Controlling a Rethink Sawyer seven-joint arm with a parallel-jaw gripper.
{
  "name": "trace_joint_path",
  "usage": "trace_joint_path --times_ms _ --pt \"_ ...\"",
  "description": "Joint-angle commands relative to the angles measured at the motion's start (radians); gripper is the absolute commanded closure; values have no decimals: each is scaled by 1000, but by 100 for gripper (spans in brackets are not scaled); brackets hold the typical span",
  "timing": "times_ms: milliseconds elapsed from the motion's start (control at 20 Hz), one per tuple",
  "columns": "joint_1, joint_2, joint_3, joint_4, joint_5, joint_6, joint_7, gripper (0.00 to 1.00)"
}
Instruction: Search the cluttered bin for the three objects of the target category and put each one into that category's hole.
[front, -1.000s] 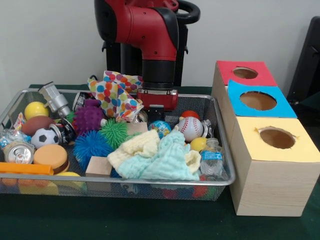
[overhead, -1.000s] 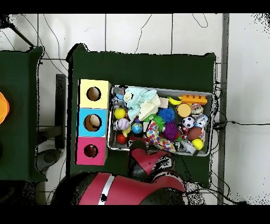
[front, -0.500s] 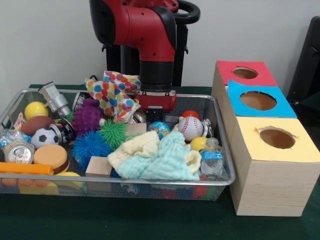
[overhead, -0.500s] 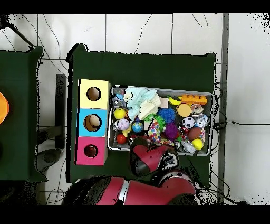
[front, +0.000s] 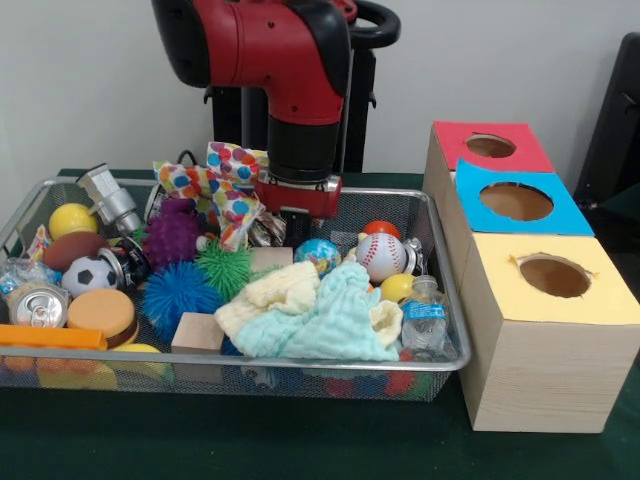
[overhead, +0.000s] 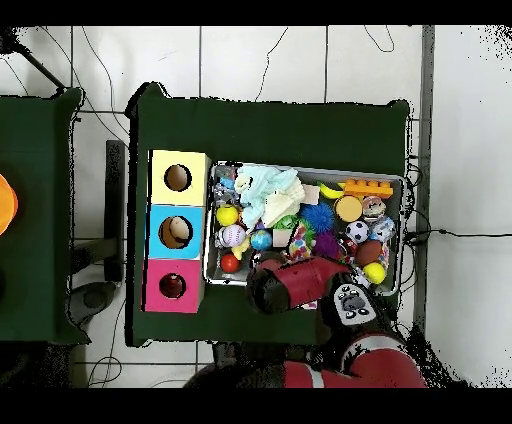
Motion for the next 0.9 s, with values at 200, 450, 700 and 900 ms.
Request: trace_joint_path --times_ms 200,450,700,900 --pt "-31 -229 174 16 110 260 -57 100" --pt "-31 -268 179 66 125 276 -37 100" --pt "-11 -262 164 70 120 255 -10 100" --pt "-2 -233 154 76 114 216 11 100"
